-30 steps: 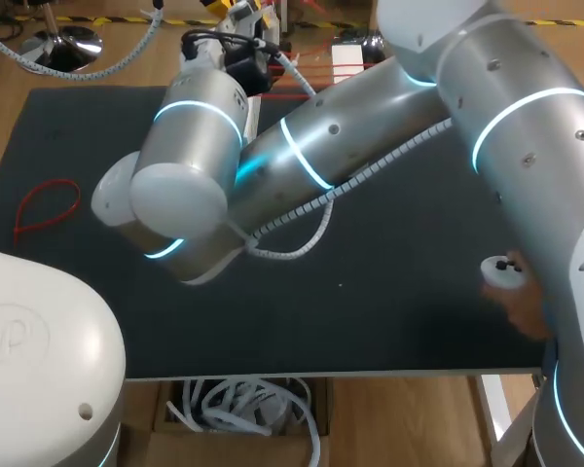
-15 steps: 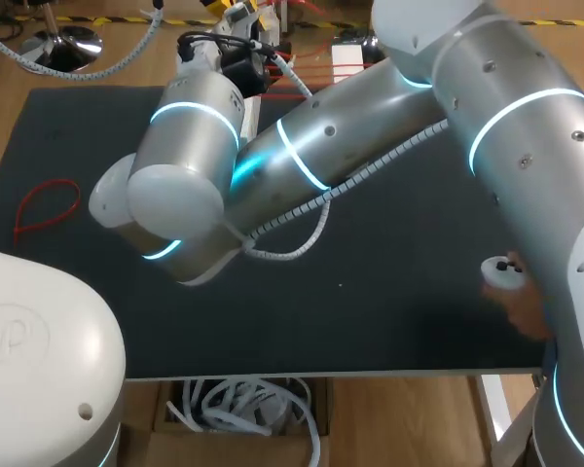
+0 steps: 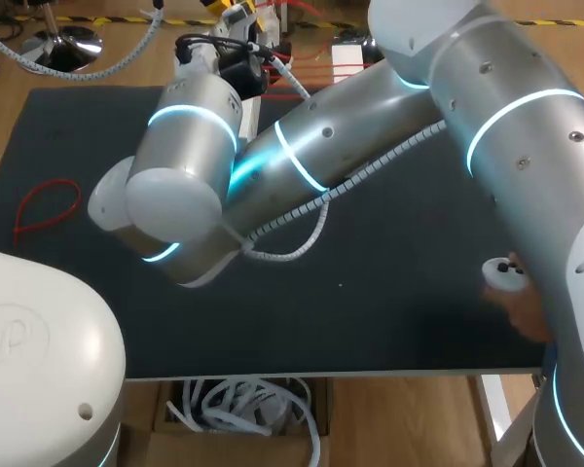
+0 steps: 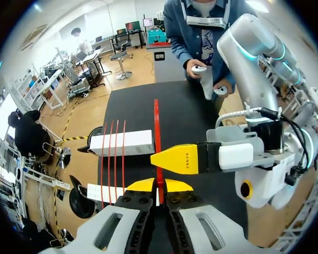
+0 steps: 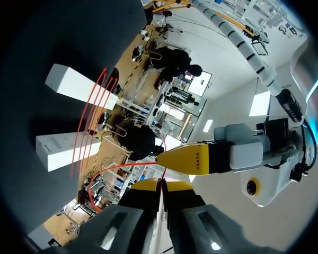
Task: Grab the tape and strap the tape.
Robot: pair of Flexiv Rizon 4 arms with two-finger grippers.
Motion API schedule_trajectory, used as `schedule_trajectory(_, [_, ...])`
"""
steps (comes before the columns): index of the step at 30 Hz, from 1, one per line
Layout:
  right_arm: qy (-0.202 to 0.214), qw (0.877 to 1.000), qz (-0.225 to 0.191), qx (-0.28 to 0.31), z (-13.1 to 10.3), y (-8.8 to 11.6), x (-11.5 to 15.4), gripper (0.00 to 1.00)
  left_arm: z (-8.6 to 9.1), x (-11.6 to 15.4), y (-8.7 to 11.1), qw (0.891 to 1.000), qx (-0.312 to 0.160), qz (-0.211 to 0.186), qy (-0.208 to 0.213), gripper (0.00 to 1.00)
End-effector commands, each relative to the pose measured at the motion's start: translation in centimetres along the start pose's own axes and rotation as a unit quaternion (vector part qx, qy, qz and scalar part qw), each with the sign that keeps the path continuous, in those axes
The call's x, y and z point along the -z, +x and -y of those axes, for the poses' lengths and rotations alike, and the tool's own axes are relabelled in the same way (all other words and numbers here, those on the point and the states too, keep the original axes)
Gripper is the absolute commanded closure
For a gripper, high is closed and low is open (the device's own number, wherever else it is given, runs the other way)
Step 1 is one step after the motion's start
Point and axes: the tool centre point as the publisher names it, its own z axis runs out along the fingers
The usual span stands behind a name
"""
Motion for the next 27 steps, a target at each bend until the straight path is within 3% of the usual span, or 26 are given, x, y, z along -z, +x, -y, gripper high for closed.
schedule_trajectory(1, [-0.001,1.000,0.000,0.002,0.3,-0.2,0.1,0.80,0.1,0.1,0.0,1.000,0.001,-0.001,-0.001,1.00])
schedule_trajectory(3, [-0.001,1.000,0.001,-0.001,0.5,-0.4,0.3,0.71,0.1,0.1,0.0,1.000,0.001,-0.001,-0.001,1.00])
schedule_trajectory(11, [-0.016,1.000,0.002,-0.014,3.1,-1.7,2.3,0.77,0.1,0.1,0.0,1.000,0.001,-0.001,-0.001,1.00])
schedule_trajectory(17, [-0.009,1.000,-0.003,-0.017,6.2,-2.6,2.4,0.68,0.1,0.1,0.0,1.000,0.001,-0.001,-0.001,1.00])
schedule_trajectory(21, [0.005,1.000,-0.010,-0.021,8.6,-3.6,1.6,0.52,0.1,0.1,0.0,1.000,0.001,-0.001,-0.001,1.00])
schedule_trajectory(22, [0.008,1.000,-0.011,-0.021,9.3,-3.9,1.3,0.40,0.1,0.1,0.0,1.000,0.001,-0.001,-0.001,1.00])
schedule_trajectory(23, [0.011,1.000,-0.011,-0.021,9.9,-4.0,1.0,0.14,0.1,0.1,0.0,1.000,0.001,-0.001,-0.001,1.00])
schedule_trajectory(24, [0.015,1.000,-0.012,-0.021,10.6,-4.2,0.6,0.00,0.1,0.1,0.0,1.000,0.001,-0.001,-0.001,1.00])
schedule_trajectory(27, [0.023,0.999,-0.017,-0.017,12.7,-4.4,-0.7,0.00,0.1,0.1,0.0,1.000,0.001,-0.001,-0.001,1.00])
